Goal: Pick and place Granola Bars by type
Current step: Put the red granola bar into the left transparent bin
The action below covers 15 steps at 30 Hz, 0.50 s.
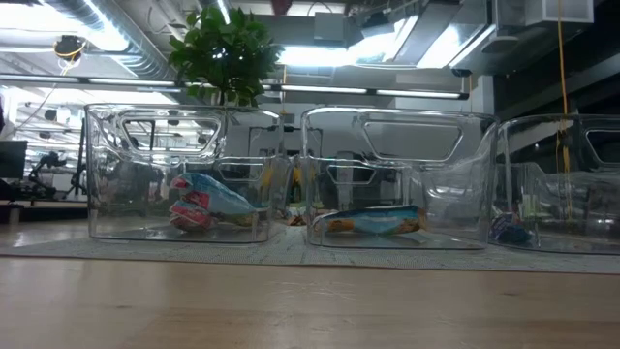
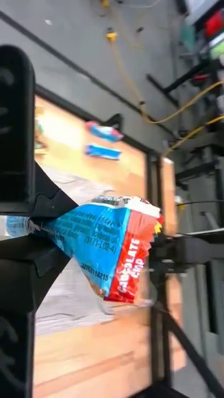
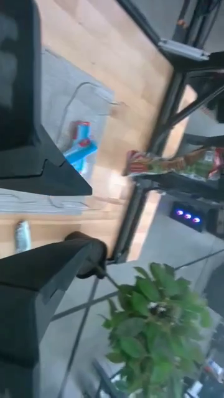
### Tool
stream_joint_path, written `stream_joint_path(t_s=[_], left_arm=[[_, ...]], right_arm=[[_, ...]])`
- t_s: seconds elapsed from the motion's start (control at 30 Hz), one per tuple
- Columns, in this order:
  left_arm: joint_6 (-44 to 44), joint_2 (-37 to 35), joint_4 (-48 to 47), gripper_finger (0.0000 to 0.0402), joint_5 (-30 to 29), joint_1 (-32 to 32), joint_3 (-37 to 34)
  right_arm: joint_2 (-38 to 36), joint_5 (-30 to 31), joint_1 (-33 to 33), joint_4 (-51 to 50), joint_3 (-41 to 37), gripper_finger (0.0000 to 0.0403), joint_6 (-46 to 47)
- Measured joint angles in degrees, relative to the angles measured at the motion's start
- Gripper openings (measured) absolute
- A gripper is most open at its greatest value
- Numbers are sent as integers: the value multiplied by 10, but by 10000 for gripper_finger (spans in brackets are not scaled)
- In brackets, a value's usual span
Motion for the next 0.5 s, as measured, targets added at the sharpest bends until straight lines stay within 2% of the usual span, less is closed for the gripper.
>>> stream_joint_path(t_s=[0.33,0.5], left_arm=[[-70,0,-112,23,5,0,0],[-92,0,-123,21,21,0,-24]], right_arm=[[0,1,0,-17,0,129,-1],[0,1,0,-17,0,129,-2]])
